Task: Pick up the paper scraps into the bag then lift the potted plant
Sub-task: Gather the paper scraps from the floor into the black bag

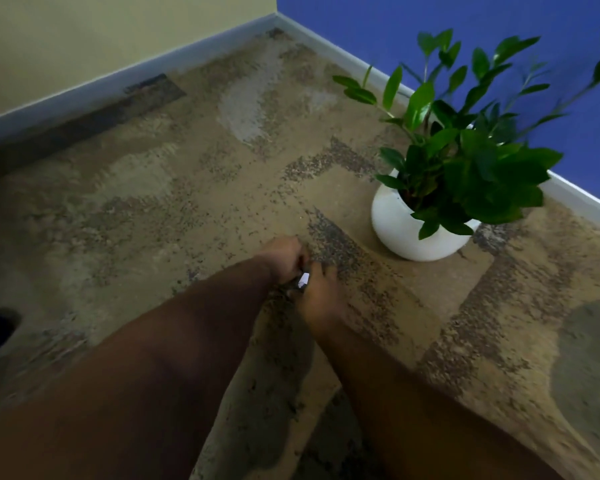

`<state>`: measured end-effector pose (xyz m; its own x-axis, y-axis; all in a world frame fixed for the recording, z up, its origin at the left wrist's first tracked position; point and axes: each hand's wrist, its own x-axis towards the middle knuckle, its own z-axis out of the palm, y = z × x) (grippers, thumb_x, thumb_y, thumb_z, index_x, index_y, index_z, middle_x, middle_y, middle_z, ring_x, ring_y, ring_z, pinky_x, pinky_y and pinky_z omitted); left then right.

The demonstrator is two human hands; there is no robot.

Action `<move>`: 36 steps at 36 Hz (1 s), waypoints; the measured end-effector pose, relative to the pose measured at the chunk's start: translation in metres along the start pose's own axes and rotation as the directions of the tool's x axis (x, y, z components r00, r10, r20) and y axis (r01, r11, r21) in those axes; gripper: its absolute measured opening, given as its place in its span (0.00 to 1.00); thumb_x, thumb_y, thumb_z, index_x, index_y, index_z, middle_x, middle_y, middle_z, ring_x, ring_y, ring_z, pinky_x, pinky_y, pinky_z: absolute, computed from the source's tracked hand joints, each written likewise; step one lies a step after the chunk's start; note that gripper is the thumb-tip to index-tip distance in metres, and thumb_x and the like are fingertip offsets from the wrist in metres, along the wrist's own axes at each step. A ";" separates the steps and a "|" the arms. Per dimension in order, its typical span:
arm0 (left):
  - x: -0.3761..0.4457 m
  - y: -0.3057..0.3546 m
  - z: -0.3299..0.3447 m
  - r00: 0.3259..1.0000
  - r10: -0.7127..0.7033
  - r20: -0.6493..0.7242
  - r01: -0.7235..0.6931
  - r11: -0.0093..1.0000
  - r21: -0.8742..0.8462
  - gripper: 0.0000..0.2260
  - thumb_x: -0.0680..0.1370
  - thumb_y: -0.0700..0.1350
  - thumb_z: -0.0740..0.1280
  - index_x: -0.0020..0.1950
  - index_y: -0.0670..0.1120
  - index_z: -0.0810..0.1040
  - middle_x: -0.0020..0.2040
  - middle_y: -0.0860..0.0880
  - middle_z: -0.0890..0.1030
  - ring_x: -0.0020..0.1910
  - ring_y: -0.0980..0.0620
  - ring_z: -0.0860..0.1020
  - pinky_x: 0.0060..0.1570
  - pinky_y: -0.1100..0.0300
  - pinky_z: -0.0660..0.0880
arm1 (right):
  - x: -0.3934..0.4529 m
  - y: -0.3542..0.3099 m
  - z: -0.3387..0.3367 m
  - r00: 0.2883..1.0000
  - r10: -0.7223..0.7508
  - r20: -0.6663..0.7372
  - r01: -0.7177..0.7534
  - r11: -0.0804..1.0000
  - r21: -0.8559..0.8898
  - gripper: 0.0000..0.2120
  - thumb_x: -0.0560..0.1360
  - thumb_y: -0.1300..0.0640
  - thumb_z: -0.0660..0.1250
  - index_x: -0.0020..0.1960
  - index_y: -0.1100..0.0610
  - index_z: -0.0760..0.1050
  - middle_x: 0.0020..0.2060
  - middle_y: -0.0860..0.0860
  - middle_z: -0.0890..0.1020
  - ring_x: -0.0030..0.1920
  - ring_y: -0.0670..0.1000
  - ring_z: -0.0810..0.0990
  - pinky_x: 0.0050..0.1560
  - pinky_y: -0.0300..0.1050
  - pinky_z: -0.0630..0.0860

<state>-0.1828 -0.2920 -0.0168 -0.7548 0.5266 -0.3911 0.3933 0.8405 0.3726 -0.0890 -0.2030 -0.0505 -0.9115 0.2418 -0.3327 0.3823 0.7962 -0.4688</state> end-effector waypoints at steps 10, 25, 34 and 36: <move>0.015 -0.010 0.020 0.994 -0.006 -0.107 0.002 0.999 -0.034 0.06 0.74 0.43 0.70 0.50 0.47 0.84 0.47 0.50 0.85 0.49 0.50 0.82 0.51 0.57 0.79 | 0.005 0.048 0.003 0.982 -0.062 -0.179 0.070 0.997 0.039 0.08 0.78 0.55 0.64 0.54 0.55 0.78 0.56 0.54 0.76 0.51 0.54 0.77 0.48 0.45 0.74; 0.021 0.003 0.036 0.959 0.189 -0.213 -0.126 0.952 0.278 0.08 0.78 0.45 0.63 0.44 0.44 0.79 0.43 0.43 0.82 0.41 0.42 0.81 0.36 0.59 0.67 | 0.020 0.070 -0.016 1.000 -0.020 -0.020 0.025 0.954 0.298 0.05 0.77 0.52 0.69 0.44 0.51 0.78 0.42 0.48 0.82 0.43 0.46 0.79 0.36 0.34 0.69; 0.020 0.023 0.024 0.994 0.073 -0.077 -0.048 0.956 0.288 0.10 0.79 0.48 0.62 0.52 0.42 0.79 0.50 0.41 0.82 0.48 0.43 0.80 0.48 0.54 0.76 | 0.004 0.089 -0.067 0.982 -0.119 0.145 0.090 0.977 0.192 0.05 0.76 0.49 0.69 0.42 0.48 0.76 0.38 0.43 0.78 0.39 0.42 0.76 0.34 0.37 0.67; 0.017 0.034 0.020 0.997 0.070 -0.020 -0.061 0.954 0.294 0.10 0.78 0.48 0.64 0.51 0.42 0.79 0.49 0.42 0.82 0.43 0.47 0.78 0.45 0.54 0.76 | -0.002 0.096 -0.088 0.964 -0.161 0.210 0.138 0.983 0.120 0.04 0.76 0.51 0.69 0.43 0.49 0.78 0.39 0.41 0.78 0.41 0.43 0.77 0.38 0.38 0.70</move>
<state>-0.1715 -0.2517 -0.0277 -0.7360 0.5813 -0.3471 0.5754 0.8072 0.1318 -0.0639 -0.0786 -0.0229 -0.9088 -0.0117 -0.4171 0.2680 0.7498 -0.6050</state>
